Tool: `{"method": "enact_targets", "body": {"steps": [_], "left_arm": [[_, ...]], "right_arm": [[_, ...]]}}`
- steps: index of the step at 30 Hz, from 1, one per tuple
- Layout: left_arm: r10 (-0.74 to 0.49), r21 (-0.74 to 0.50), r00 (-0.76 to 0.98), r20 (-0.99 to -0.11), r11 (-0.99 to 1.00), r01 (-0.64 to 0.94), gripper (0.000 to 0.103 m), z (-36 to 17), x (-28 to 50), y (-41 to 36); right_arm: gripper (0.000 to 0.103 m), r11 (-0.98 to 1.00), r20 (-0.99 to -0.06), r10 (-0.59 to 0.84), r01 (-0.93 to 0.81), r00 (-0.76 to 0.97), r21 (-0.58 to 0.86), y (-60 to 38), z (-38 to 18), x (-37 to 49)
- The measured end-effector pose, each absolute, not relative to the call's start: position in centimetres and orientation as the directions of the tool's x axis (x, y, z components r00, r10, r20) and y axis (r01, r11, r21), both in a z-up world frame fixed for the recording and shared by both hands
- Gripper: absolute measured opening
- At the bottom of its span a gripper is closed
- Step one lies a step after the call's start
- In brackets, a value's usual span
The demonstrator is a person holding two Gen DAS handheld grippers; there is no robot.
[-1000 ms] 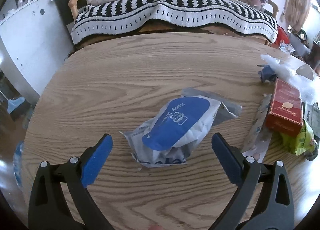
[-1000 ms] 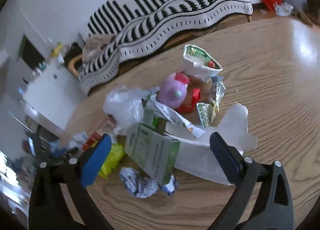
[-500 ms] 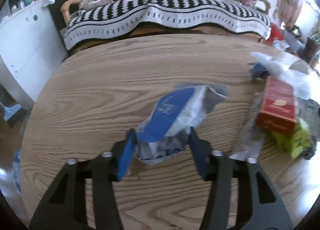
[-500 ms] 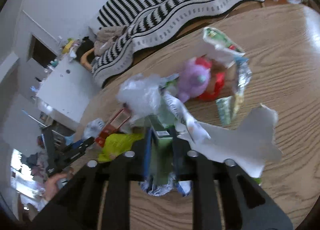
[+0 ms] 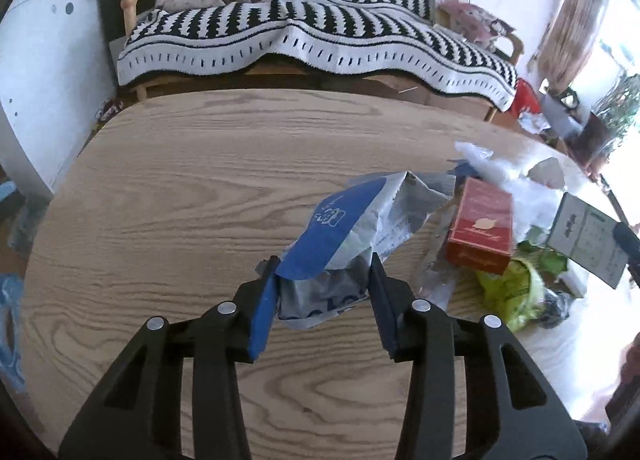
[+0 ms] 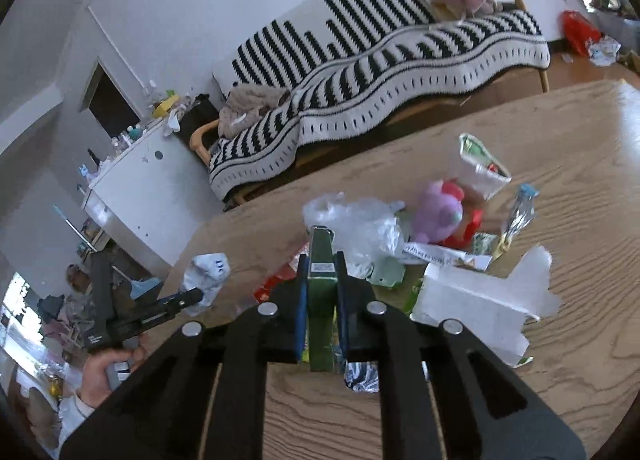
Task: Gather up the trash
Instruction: 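Carry both held items to the black bin and open both tools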
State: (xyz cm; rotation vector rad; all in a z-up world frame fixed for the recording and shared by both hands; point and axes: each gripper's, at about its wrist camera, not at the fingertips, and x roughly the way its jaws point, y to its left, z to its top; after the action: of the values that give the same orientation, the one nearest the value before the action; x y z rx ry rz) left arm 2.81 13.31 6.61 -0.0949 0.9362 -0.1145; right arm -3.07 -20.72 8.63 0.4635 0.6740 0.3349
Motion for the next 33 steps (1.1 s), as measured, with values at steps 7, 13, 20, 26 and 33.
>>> {"method": "enact_targets", "body": {"steps": [7,13,20,26,33], "left_arm": [[-0.134,-0.133,0.637,-0.759,0.99,0.049,0.04,8.2,1.1,13.9],[-0.129,-0.094,0.716,-0.686,0.992,0.089,0.04,12.2,-2.3,9.7],[-0.372,-0.112,0.657,-0.656,0.908,0.403,0.04,14.6,-10.9,-4.7],[-0.55,-0.167,0.421,-0.722,0.728,0.665,0.04,11.7,-18.9,-18.4],[-0.462,-0.217,0.111,-0.88,0.599,0.77,0.039,-0.2,-25.6,-29.5]], "right_arm": [[0.012,0.84,-0.501,0.451,-0.162,0.739,0.517,-20.0,9.3,-3.5],[0.012,0.848,-0.44,0.405,-0.149,0.802,0.509,-21.9,12.2,-6.7],[0.012,0.891,-0.414,0.247,-0.038,0.876,0.451,-29.6,15.1,-18.2],[0.012,0.918,-0.453,0.04,0.146,0.891,0.368,-37.5,14.9,-31.3],[0.012,0.874,-0.7,-0.066,0.38,0.711,0.304,-43.9,3.5,-39.7]]}}
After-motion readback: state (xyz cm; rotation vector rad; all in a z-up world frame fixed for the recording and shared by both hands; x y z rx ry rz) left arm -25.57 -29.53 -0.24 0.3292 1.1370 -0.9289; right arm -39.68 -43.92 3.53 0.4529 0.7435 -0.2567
